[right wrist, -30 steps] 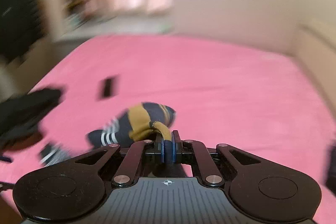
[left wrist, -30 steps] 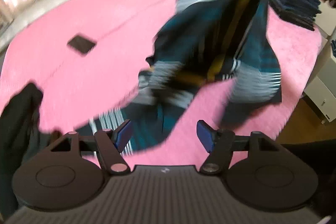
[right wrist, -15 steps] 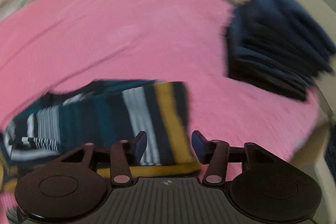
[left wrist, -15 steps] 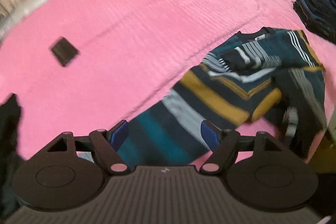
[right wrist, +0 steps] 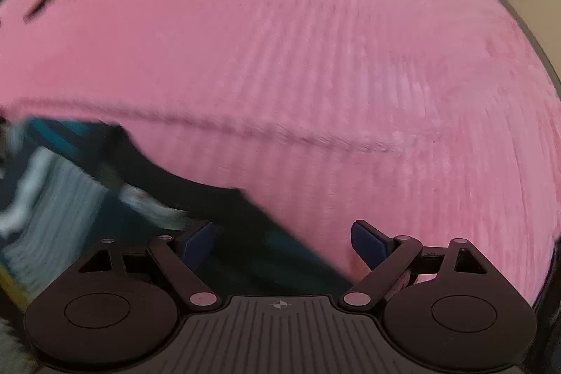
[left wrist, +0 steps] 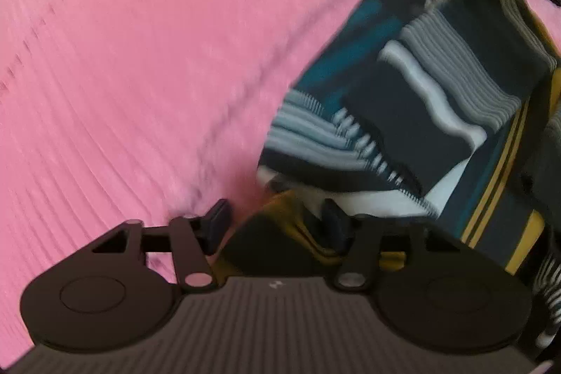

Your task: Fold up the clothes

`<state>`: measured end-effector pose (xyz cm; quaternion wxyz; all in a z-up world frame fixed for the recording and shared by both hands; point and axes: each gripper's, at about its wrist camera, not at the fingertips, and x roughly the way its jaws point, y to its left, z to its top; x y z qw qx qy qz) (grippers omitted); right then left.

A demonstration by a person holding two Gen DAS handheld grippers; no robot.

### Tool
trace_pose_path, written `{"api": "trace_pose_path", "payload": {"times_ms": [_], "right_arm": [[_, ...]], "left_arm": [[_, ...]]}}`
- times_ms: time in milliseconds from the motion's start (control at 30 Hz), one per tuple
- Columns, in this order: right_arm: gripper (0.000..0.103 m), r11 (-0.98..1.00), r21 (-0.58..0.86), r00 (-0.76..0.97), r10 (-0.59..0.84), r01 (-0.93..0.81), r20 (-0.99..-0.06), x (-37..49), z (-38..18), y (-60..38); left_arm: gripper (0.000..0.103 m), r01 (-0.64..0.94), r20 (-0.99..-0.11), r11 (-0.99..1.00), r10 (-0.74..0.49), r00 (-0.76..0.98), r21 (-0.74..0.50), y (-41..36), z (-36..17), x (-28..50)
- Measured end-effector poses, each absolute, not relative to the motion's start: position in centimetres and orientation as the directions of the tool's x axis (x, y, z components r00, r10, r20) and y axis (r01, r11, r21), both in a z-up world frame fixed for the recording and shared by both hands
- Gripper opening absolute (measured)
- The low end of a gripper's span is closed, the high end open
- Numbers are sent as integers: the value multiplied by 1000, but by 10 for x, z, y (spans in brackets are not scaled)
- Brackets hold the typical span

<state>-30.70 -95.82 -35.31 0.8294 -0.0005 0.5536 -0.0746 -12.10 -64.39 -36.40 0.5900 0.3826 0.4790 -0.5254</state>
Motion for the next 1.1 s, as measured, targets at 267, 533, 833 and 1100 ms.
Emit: {"api": "trace_pose_path", "payload": {"times_ms": [267, 533, 833, 1100], "right_arm": [[10, 986, 95, 412, 32, 134, -911, -322, -307, -938], [22, 990, 121, 635, 50, 70, -771, -247, -209, -951], [92, 987, 161, 661, 112, 14, -742, -248, -243, -878], [92, 975, 26, 522, 141, -221, -841, -298, -323, -738]], "left_arm": [[5, 950, -919, 292, -393, 18, -107, -598, -275, -123], [12, 870, -864, 493, -440, 245, -4, -581, -179, -36], [43, 732, -867, 679, -333, 370, 52, -561, -233, -36], [44, 759, -953, 637, -293, 77, -134, -517, -307, -185]]}}
